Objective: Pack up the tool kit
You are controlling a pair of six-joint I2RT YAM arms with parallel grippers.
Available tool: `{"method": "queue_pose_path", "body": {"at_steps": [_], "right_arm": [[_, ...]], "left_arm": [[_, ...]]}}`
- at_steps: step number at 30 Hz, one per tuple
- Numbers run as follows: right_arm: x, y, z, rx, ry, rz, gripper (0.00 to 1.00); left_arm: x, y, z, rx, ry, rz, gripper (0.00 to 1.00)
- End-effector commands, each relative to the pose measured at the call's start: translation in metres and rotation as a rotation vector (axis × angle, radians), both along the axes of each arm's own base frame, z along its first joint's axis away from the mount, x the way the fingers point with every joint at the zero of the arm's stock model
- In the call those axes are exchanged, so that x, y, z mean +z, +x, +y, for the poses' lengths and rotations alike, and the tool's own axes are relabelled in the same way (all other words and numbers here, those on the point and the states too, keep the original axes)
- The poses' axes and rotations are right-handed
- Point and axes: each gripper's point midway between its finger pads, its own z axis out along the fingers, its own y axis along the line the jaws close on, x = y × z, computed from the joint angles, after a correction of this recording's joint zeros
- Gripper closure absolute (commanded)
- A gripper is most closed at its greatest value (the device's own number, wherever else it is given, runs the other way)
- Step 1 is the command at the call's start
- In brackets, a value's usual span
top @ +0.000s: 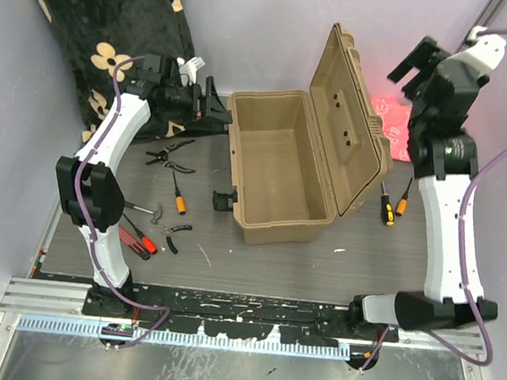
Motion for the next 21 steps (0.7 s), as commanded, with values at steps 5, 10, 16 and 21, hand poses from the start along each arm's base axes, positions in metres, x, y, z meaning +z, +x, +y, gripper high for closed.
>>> {"method": "queue_pose_path", "body": {"at_steps": [5, 10, 16, 21], "right_arm": [[0.018, 0.07, -0.065, 0.096, 0.124, -0.076, 0.08], [-0.071, 0.087, -0.119, 0.038, 0.202, 0.133, 0.1], [-0.15, 0.082, -0.129, 0.033, 0.204, 0.306, 0.14], [-0.215, 0.08, -0.123, 0.081, 0.224, 0.463, 0.21]], "left_arm": [[0.041, -0.022, 0.006, -0.035, -0.056, -0.106, 0.02], [0.042, -0.027, 0.017, -0.009, 0.014, -0.153, 0.02], [0.047, -0.024, 0.039, 0.063, 0.113, -0.218, 0.02], [0.044, -0.028, 0.062, 0.092, 0.261, -0.29, 0.02]]}}
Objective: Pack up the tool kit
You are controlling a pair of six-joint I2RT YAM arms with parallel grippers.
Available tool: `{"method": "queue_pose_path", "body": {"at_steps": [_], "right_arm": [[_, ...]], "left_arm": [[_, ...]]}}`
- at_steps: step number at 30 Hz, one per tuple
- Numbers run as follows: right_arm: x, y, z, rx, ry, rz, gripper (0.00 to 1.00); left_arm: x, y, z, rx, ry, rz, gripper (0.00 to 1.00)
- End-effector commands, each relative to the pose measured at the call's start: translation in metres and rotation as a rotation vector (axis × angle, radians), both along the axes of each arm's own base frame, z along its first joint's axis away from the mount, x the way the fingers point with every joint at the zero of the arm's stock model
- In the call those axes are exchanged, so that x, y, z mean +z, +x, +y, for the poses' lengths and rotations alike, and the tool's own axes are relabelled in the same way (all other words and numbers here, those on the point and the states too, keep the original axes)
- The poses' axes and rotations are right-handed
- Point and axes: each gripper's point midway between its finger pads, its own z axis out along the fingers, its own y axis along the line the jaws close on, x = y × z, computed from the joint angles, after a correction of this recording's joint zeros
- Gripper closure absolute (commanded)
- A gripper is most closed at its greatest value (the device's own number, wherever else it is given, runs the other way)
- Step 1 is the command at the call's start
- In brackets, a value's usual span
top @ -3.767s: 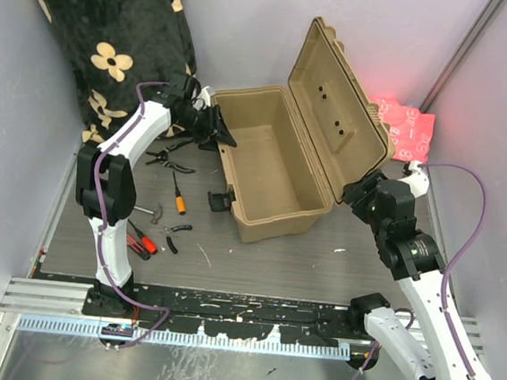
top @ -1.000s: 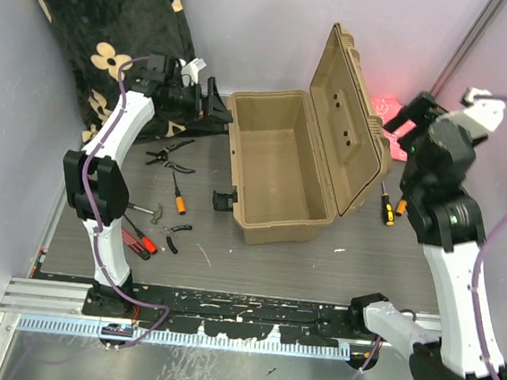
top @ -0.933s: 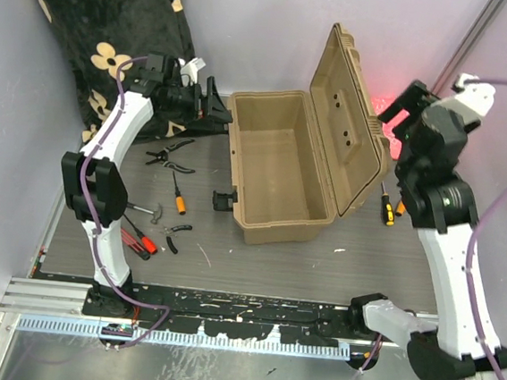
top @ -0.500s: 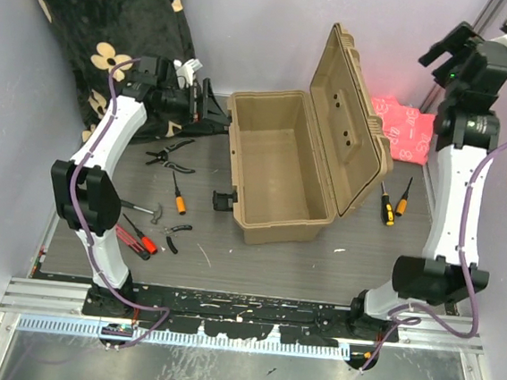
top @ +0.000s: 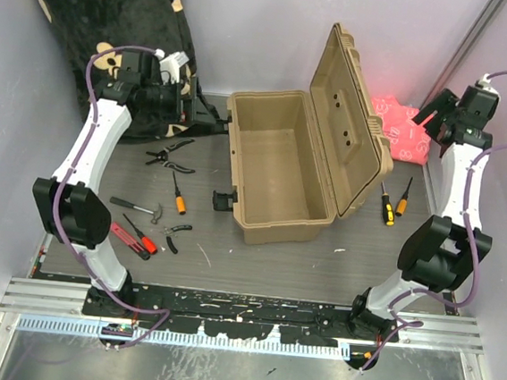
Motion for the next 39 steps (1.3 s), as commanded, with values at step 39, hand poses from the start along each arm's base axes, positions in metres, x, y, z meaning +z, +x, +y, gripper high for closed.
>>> {"method": "queue_pose_path", "body": {"at_steps": [39], "right_arm": [[-0.272, -0.047, 0.086, 0.289, 0.082, 0.608, 0.33]], "left_arm": [[-0.011, -0.019, 0.042, 0.006, 0.213, -0.074, 0.02]]}}
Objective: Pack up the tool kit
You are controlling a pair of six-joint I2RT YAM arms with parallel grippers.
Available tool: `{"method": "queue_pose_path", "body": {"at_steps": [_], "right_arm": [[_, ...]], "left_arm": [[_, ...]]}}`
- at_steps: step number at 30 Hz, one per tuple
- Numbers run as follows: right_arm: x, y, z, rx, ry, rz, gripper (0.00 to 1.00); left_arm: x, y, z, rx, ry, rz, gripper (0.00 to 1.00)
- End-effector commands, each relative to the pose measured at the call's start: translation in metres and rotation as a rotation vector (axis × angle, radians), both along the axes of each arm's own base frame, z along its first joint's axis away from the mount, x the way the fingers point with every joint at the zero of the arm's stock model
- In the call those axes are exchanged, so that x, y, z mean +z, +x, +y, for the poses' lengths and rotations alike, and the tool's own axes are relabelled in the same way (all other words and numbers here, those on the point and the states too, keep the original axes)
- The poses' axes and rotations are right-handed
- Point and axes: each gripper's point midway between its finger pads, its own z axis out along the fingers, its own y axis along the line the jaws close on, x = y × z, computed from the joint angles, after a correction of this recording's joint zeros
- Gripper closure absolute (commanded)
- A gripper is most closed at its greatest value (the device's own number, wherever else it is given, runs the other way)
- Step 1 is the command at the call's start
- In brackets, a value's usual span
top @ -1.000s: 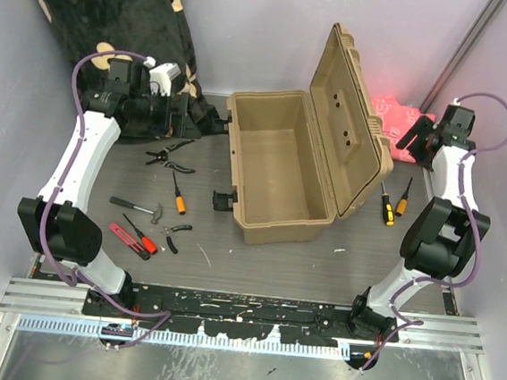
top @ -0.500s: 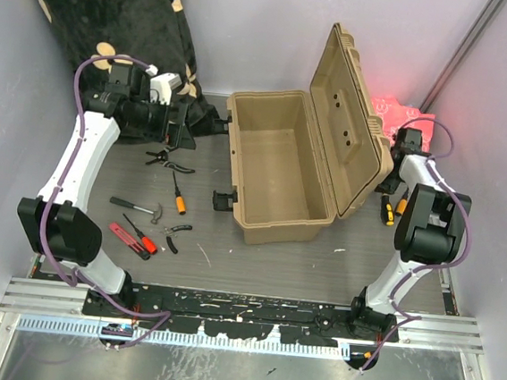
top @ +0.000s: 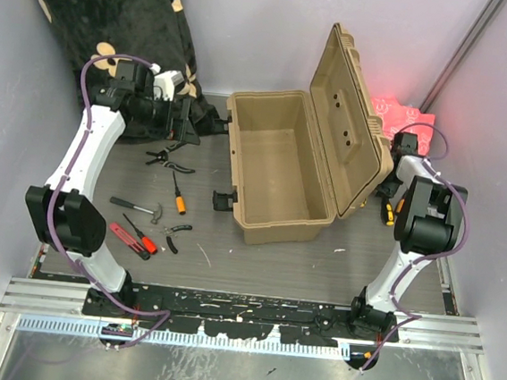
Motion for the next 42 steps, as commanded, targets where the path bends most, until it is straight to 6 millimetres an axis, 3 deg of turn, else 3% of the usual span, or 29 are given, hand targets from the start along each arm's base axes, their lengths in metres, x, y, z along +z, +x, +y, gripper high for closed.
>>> {"method": "queue_pose_path", "body": {"at_steps": [1, 3, 6, 10, 14, 17, 24, 30, 38, 42], "right_arm": [[-0.015, 0.004, 0.0, 0.006, -0.012, 0.019, 0.33], [-0.016, 0.004, 0.001, 0.007, -0.01, 0.027, 0.38], [-0.008, 0.007, 0.002, 0.015, -0.006, 0.024, 0.74], [0.013, 0.01, 0.001, 0.021, -0.01, -0.014, 0.98], [0.047, 0.013, -0.002, 0.016, -0.002, -0.076, 0.99], [0.082, 0.014, -0.011, 0.005, -0.026, -0.135, 0.99], [0.171, 0.014, -0.037, -0.036, -0.095, -0.277, 0.99], [0.261, 0.004, -0.052, -0.082, -0.139, -0.464, 0.99], [0.39, -0.015, -0.029, -0.053, -0.127, -0.82, 0.99], [0.445, -0.029, -0.016, -0.031, -0.122, -0.978, 0.99]], "left_arm": [[0.026, 0.013, -0.007, -0.003, -0.055, -0.072, 0.02], [0.025, 0.015, -0.008, -0.002, -0.061, -0.062, 0.02], [0.026, 0.016, -0.01, 0.001, -0.078, -0.052, 0.02], [0.028, 0.016, -0.013, 0.002, -0.102, -0.048, 0.02], [0.028, 0.015, -0.014, 0.002, -0.125, -0.048, 0.02], [0.031, 0.015, -0.017, 0.004, -0.147, -0.055, 0.02], [0.04, 0.019, -0.024, 0.0, -0.198, -0.066, 0.02], [0.051, 0.019, -0.03, -0.036, -0.233, -0.088, 0.02], [0.088, 0.019, -0.043, -0.109, -0.326, -0.189, 0.02], [0.104, 0.012, -0.051, -0.162, -0.386, -0.215, 0.02]]}}
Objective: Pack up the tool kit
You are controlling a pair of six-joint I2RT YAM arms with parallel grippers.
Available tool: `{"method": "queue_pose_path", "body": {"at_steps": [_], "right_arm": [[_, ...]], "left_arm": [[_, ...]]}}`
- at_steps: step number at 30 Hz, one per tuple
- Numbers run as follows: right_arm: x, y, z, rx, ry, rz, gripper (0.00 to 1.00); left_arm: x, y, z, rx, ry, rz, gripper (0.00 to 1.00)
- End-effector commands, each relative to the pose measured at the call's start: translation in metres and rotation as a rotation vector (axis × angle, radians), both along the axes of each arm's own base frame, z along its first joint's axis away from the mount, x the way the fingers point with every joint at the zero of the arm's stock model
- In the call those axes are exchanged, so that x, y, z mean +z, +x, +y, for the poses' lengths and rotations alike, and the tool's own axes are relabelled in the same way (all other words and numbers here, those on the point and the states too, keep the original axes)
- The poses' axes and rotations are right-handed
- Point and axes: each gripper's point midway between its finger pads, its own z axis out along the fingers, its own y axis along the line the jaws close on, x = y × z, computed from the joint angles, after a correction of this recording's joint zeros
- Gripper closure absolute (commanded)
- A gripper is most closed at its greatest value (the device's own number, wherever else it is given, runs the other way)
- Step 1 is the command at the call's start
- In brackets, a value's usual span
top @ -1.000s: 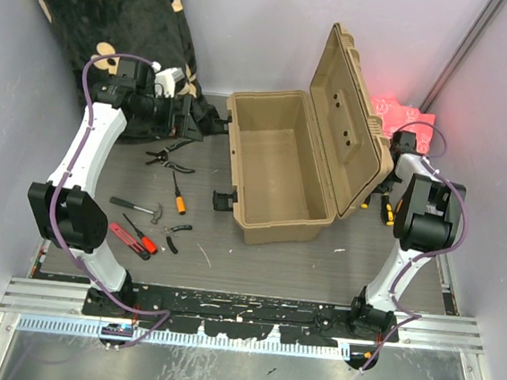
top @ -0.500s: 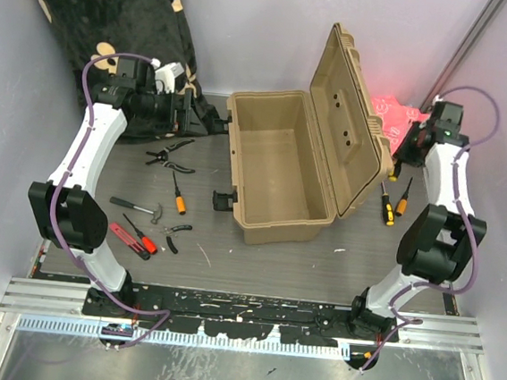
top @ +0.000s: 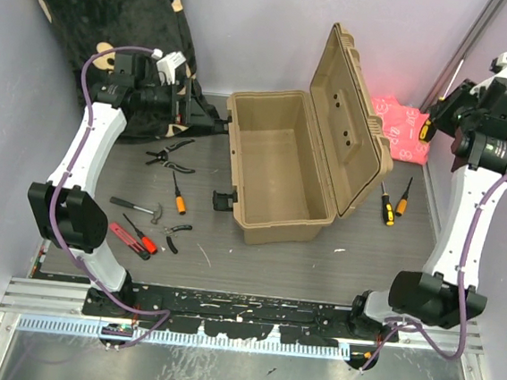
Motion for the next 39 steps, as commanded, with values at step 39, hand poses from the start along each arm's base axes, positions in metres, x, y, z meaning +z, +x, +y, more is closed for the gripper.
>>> {"method": "queue_pose_path", "body": {"at_steps": [39], "right_arm": [[0.192, -0.084, 0.256, 0.869, 0.43, -0.748, 0.99]], "left_arm": [[0.198, -0.074, -0.176, -0.573, -0.539, -0.564, 0.06]]}}
